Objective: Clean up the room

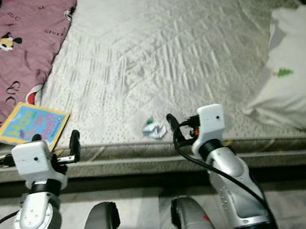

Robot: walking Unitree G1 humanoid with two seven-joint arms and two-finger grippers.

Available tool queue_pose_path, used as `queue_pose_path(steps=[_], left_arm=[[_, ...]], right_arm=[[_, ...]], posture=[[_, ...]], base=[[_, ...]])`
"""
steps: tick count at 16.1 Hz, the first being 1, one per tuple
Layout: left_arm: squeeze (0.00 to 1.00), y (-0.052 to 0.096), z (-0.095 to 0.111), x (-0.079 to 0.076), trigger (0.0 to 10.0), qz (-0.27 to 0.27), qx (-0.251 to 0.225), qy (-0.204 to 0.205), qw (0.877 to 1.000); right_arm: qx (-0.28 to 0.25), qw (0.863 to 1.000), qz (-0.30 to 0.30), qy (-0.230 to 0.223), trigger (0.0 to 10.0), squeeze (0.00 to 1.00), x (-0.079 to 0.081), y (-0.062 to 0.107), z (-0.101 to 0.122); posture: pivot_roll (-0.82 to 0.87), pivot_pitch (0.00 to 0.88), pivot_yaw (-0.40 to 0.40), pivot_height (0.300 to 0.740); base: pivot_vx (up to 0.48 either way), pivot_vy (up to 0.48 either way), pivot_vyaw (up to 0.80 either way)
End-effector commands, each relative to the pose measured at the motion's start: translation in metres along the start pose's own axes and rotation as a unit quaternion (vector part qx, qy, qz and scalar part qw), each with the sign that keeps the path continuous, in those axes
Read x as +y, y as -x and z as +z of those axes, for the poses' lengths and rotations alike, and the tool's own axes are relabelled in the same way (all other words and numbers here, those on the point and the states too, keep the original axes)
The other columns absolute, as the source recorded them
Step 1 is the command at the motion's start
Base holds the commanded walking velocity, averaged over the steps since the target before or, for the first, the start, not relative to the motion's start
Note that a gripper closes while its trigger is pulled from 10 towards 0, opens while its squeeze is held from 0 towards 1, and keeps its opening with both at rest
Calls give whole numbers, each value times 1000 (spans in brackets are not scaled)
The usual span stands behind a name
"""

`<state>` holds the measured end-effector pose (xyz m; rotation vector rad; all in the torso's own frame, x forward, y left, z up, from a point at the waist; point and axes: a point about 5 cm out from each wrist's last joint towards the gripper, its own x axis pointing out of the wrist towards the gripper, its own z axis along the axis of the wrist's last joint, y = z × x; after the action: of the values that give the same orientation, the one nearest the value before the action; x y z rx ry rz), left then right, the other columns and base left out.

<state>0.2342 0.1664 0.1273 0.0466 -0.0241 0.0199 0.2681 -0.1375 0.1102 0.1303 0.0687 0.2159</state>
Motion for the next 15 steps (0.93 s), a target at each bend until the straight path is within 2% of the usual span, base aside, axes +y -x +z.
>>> queue_pose_path(steps=[1,8,10,14,15], left_arm=[[0,2,-1,4,10000,7,3,-4,1000],[0,2,-2,3,10000,0,4,1,1000],[0,1,-4,2,10000,-9,11,11,1000],[0,2,-4,2,10000,-6,9,5,1000],[0,2,-4,2,10000,-6,10,5,1000]], right_arm=[[1,1000,6,-3,10000,0,4,-1,0],[4,1000,9,-1,10000,0,4,0,-1],[6,1000,10,1,10000,0,4,0,-1],[8,1000,10,0,10000,0,4,0,-2],[8,1000,12,-1,10000,0,5,0,-3]], posture=[[18,144,-58,620],[20,138,-59,620],[24,133,-60,620],[22,129,-59,620],[23,128,-58,605]], base=[[0,0,0],[256,0,0],[0,0,0],[0,0,0],[0,0,0]])
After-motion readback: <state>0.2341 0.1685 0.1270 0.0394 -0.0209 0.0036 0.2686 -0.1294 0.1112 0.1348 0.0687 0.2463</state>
